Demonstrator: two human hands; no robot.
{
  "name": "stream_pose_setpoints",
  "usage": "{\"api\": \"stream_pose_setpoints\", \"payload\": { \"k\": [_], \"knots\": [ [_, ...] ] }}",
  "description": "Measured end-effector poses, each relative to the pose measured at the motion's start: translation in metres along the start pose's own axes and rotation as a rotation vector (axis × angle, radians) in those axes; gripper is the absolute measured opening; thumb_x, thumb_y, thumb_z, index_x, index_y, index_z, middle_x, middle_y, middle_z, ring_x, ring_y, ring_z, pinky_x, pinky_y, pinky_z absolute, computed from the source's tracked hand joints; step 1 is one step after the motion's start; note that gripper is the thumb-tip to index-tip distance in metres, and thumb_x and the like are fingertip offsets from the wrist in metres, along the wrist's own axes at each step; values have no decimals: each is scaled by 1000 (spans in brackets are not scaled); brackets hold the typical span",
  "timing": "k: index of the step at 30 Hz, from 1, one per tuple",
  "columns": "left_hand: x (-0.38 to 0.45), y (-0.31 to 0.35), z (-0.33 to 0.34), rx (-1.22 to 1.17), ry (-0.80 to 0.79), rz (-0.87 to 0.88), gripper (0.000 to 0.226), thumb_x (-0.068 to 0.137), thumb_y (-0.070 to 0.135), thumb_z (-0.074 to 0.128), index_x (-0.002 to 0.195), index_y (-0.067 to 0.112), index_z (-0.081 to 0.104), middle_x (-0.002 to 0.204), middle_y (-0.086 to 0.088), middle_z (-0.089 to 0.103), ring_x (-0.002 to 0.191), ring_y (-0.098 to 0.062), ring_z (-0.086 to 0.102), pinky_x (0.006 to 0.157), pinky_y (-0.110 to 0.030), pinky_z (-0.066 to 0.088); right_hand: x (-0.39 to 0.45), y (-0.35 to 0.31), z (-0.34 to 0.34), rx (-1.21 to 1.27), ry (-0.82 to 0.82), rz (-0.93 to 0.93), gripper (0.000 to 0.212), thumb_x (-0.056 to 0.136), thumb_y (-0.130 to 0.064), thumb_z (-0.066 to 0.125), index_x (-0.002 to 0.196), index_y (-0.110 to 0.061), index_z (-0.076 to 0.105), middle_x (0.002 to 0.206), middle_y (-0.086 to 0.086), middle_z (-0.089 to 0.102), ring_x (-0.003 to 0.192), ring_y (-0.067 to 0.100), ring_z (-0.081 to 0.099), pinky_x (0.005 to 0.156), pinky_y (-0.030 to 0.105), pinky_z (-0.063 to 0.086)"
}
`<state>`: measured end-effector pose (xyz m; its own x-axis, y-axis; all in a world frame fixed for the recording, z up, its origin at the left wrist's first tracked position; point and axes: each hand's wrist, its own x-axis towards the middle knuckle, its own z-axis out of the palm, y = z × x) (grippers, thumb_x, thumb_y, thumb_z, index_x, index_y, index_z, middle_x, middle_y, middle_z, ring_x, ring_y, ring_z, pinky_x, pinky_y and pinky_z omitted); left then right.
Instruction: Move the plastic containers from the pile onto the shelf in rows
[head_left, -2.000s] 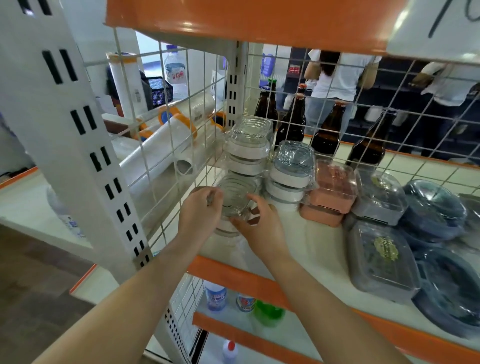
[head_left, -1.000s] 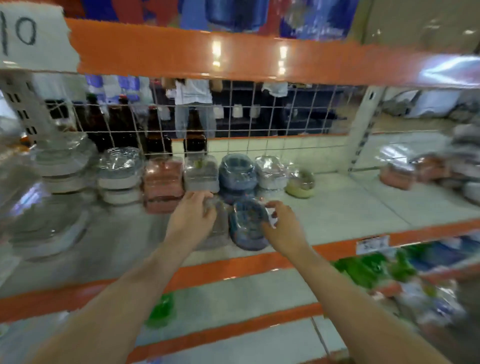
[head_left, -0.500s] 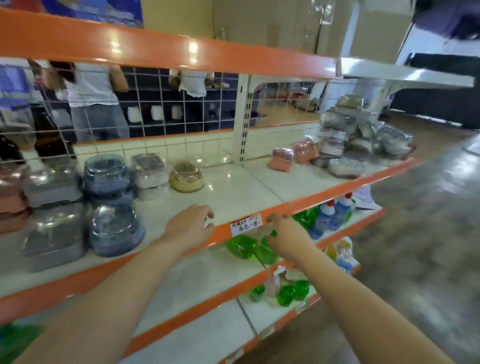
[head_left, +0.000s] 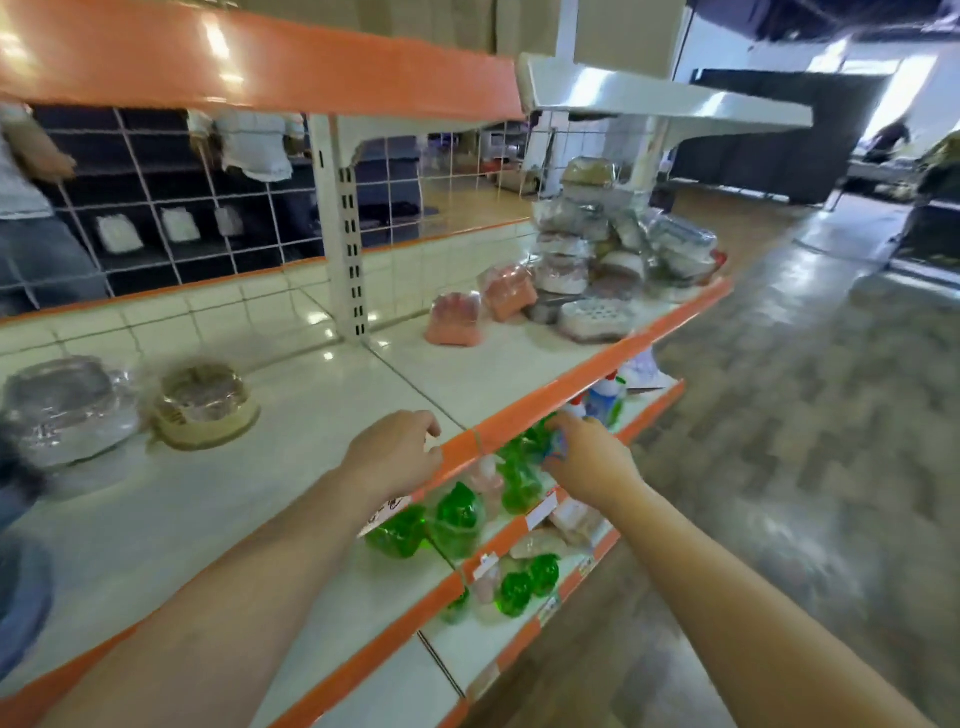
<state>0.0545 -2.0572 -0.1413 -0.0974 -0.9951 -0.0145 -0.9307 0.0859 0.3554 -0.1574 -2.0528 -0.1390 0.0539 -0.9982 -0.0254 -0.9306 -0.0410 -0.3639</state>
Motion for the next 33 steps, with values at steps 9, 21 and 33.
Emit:
{"api": "stream_pose_setpoints", "payload": {
  "k": [9,21,33],
  "knots": [
    [126,9,-5,-87,-7,-124,40,94,30,48,132,17,47,127,-4,53,114,-22,52,91,-34,45,110,22,-24,133,94,67,50,93,-25,53,140,-19,36,134,8,42,99,26,60,70,29,41],
    [234,15,21,-193,168,-379,88,73,58,67,142,15,32,132,-14,45,123,-34,41,97,-40,38,238,53,-39,140,168,-44,50,88,-27,61,132,-10,42,128,13,43,117,33,46,89,36,38],
    [290,25,46,-286,304,-699,106,57,70,64,136,4,40,132,-15,44,123,-35,42,100,-40,37,344,53,-42,211,56,-333,86,82,-33,69,150,-18,18,132,13,38,121,30,41,92,32,37]
  ]
}}
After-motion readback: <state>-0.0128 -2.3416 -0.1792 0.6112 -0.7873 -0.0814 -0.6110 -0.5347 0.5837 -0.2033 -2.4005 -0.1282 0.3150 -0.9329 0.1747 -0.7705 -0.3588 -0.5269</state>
